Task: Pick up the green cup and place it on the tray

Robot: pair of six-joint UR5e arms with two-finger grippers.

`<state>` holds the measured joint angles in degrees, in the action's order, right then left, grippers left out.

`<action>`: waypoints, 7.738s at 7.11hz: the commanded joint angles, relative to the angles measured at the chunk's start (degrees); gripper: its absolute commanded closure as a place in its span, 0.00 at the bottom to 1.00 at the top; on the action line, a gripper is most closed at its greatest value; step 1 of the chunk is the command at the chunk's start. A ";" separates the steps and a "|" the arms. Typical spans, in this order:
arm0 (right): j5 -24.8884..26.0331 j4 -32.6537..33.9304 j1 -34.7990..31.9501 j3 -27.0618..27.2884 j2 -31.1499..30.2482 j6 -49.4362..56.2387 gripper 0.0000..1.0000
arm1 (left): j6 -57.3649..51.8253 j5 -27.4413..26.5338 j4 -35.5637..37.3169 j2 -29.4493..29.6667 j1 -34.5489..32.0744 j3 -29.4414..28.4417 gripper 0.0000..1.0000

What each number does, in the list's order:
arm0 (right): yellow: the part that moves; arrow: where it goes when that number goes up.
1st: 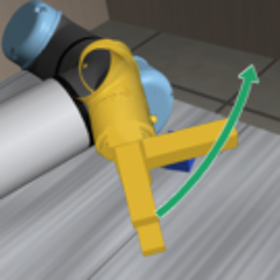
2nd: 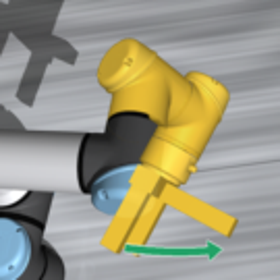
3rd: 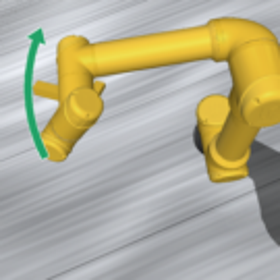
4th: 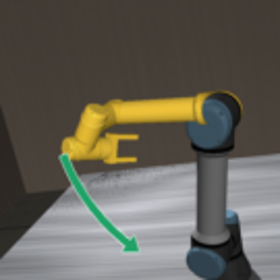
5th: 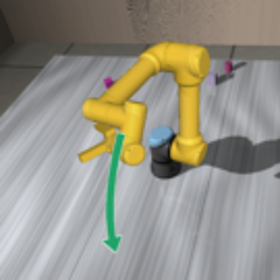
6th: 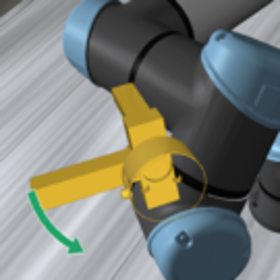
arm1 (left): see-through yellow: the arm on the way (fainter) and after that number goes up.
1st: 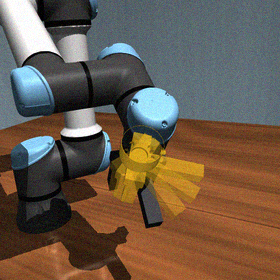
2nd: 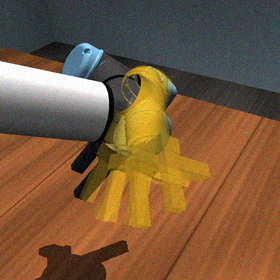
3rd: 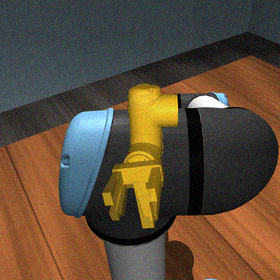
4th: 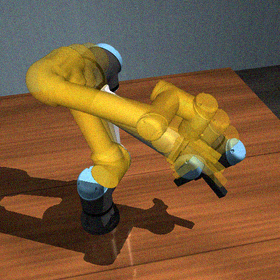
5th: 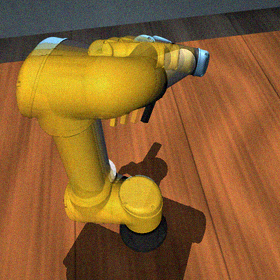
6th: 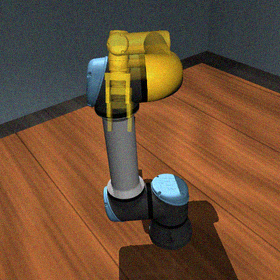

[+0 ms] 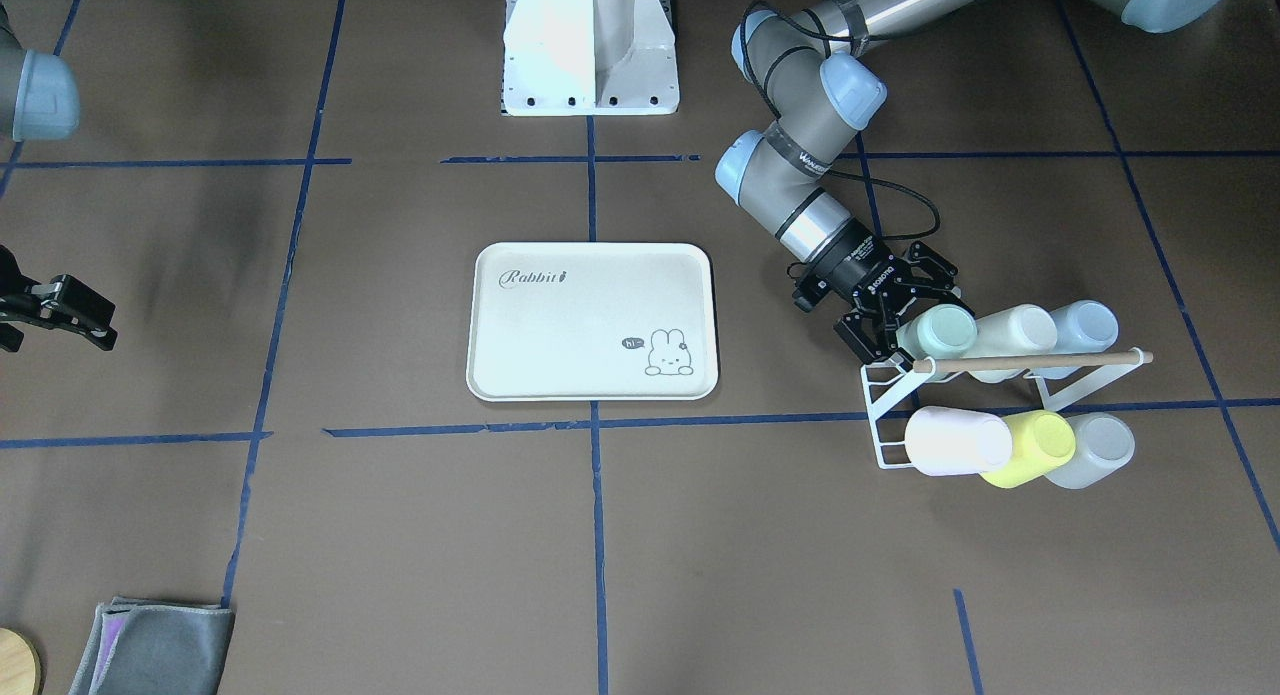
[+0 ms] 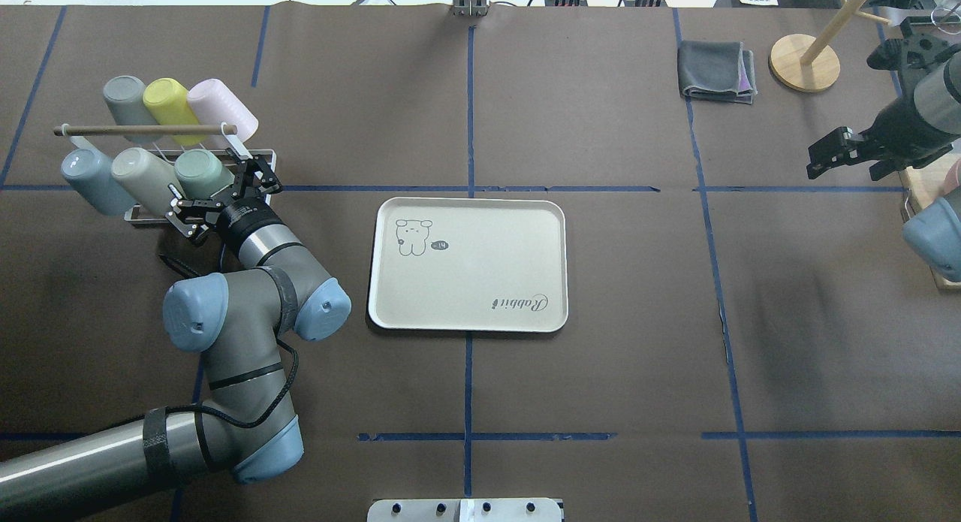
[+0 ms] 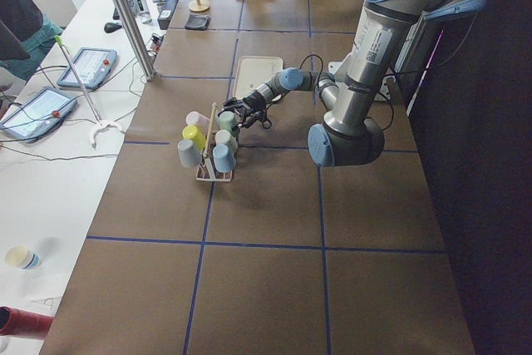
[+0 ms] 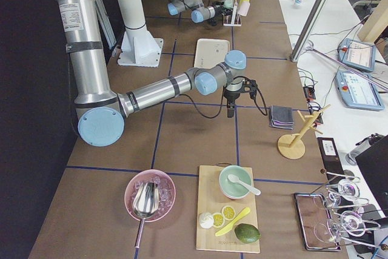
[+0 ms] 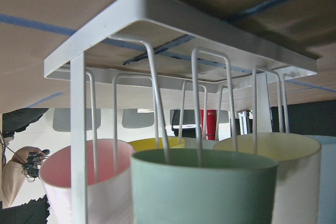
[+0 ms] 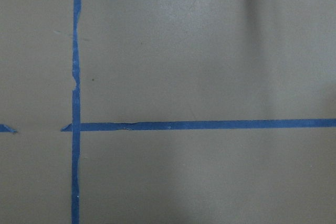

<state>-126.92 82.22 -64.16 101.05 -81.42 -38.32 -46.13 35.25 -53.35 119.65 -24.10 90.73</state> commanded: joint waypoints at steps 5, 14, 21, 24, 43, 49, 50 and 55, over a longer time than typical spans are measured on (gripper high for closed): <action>-0.08 0.05 0.00 0.03 0.12 -0.17 0.00 | -0.11 0.08 0.00 -0.12 0.02 0.15 0.36; -0.08 0.05 0.00 -0.06 0.21 -0.18 0.00 | -3.09 -0.01 0.18 -1.00 -1.48 5.42 0.67; 0.00 0.05 0.00 -0.06 0.21 -0.35 0.00 | -7.92 -0.01 0.62 -4.17 -2.18 17.09 0.67; -0.08 0.05 0.00 0.03 0.21 -0.35 0.00 | -12.06 0.43 0.88 -6.10 -4.73 27.02 0.68; 0.09 0.05 -0.35 0.03 0.12 -0.35 0.00 | 79.59 18.63 -84.07 0.39 5.72 -3.95 0.96; -0.08 0.05 -0.88 -0.06 0.12 -0.26 0.00 | 86.90 11.42 -97.27 6.64 8.89 -13.91 0.96; -0.08 0.05 -0.88 -0.06 0.21 -0.26 0.00 | 86.99 11.07 -98.08 6.82 8.98 -14.18 0.94; -0.17 0.05 -0.88 -0.15 0.21 -0.26 0.00 | 86.91 7.64 -101.42 10.43 9.16 -19.63 0.96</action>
<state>-127.02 82.27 -65.04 100.93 -81.21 -38.58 40.81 43.08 -154.24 129.96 -14.98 71.31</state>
